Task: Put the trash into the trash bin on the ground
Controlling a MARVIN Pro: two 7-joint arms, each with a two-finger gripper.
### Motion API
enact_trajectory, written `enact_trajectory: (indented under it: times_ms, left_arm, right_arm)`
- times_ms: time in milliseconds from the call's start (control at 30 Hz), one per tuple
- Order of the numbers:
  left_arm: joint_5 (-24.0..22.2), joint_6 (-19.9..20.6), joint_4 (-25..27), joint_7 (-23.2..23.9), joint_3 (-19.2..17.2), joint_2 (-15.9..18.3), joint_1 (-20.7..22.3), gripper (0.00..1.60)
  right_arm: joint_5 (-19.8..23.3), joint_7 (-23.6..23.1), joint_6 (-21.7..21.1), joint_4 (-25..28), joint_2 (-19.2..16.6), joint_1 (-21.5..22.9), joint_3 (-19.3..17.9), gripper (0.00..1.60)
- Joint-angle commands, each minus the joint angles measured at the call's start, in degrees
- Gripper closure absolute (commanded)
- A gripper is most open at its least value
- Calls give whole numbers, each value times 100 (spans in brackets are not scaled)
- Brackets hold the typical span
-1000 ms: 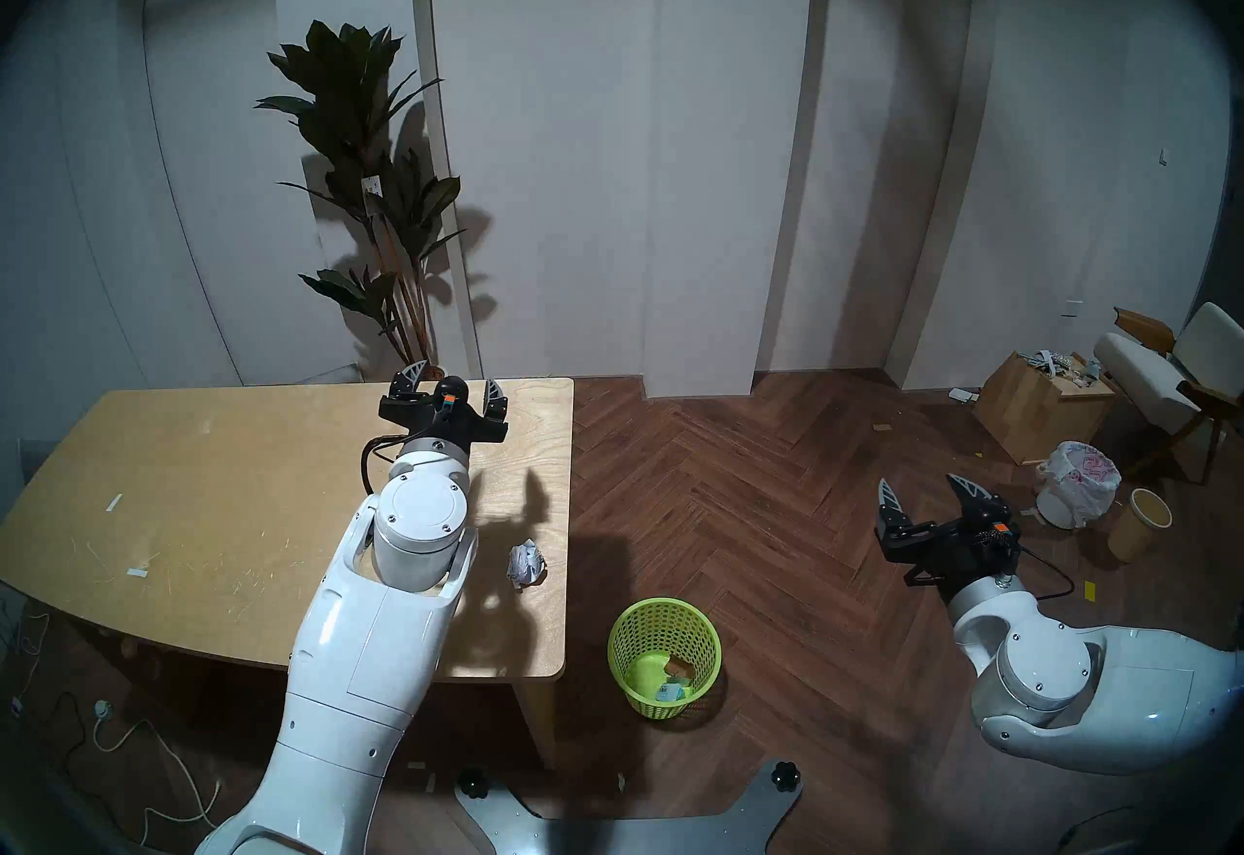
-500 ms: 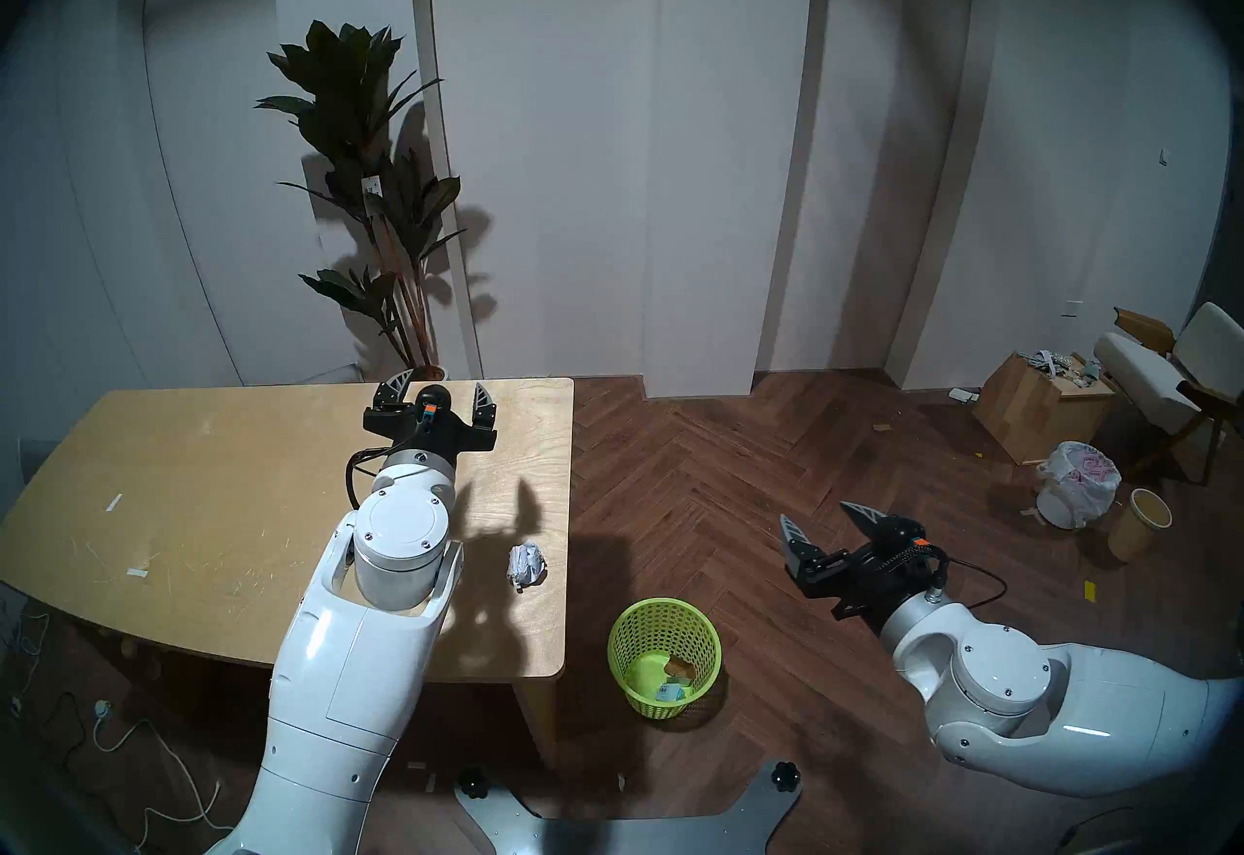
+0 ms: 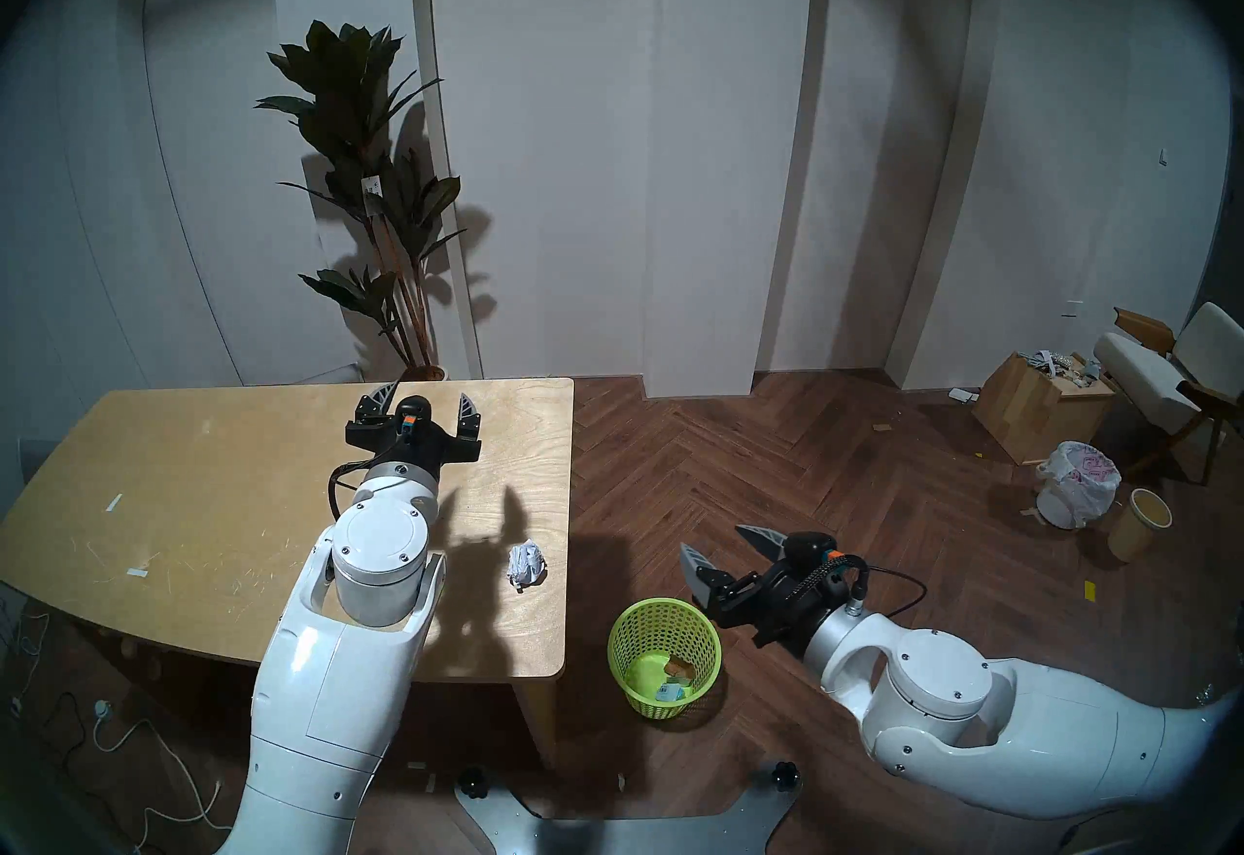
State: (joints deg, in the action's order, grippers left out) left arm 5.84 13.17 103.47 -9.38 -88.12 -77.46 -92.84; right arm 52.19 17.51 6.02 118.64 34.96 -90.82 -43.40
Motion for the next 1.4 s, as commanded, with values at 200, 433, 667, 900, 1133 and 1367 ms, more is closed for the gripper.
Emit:
enact_trajectory:
  times_ms: [200,433,667,900,1133,1367]
  left_arm:
    - [-122,75,356,32,-177,85,-143,0]
    - [-211,130,440,34,-267,121,-217,0]
    - [-337,203,459,21,-493,182,-285,0]
    - [-425,270,476,38,-609,217,-321,0]
    - [-511,376,415,16,-863,307,-367,0]
    - [-624,503,419,20,-1105,363,-488,0]
  right_arm:
    - [37,-527,-407,-471,1069,1021,535,0]
    - [-15,-678,-613,-614,1525,1418,913,0]
    - [-115,-805,-794,-981,1960,1806,1354,0]
    - [-184,-896,-907,-1468,2345,2162,1654,0]
    - [-253,-979,-986,-1971,2709,2539,1936,0]
    - [-321,-1021,-1031,-2603,3184,2904,2194,0]
